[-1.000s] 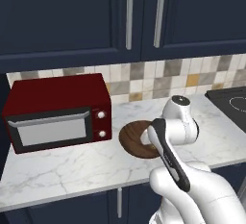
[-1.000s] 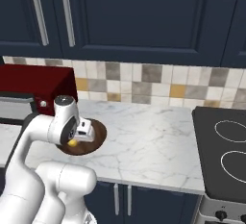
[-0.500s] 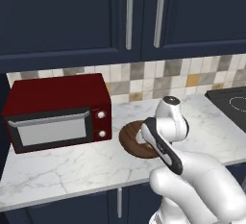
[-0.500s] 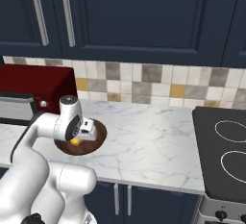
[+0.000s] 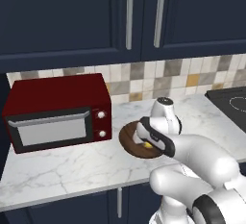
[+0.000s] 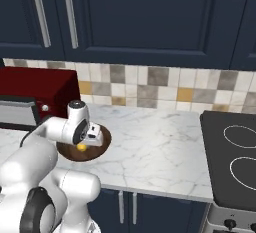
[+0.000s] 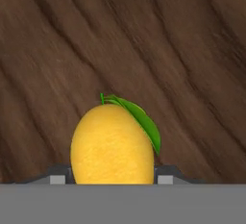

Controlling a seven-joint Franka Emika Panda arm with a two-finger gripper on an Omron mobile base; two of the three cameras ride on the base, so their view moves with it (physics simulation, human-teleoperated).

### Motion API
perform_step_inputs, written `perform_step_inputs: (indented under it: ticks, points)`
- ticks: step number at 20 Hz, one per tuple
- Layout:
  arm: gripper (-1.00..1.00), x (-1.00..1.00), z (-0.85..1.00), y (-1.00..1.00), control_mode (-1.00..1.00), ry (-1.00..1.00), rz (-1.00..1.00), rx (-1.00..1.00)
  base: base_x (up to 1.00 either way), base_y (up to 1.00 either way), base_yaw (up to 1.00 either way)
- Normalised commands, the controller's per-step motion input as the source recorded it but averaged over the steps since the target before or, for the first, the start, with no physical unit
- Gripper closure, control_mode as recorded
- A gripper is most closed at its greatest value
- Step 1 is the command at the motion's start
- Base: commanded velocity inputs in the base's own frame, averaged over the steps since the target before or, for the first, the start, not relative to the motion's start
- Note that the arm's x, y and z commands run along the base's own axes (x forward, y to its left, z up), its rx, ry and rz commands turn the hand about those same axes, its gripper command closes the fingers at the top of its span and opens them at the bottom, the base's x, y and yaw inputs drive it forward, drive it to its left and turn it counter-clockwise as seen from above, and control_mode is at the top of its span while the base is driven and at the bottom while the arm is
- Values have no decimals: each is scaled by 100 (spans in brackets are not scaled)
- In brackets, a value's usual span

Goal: Take the broccoli, pear, and lemon from the freezer and place them in the bowl on the counter.

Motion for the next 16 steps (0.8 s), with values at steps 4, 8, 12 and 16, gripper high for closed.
perform_step_inputs:
  ticks: [4,8,12,16]
  points:
    - [100,20,-44,1,-100,0,0,0,0,0,0]
    - [-100,3,-6,1,-100,1,0,0,0,0,0]
    - [-100,0,0,0,-100,0,0,0,0,0,0]
    - [-100,-8,4,0,-100,-7,0,0,0,0,0]
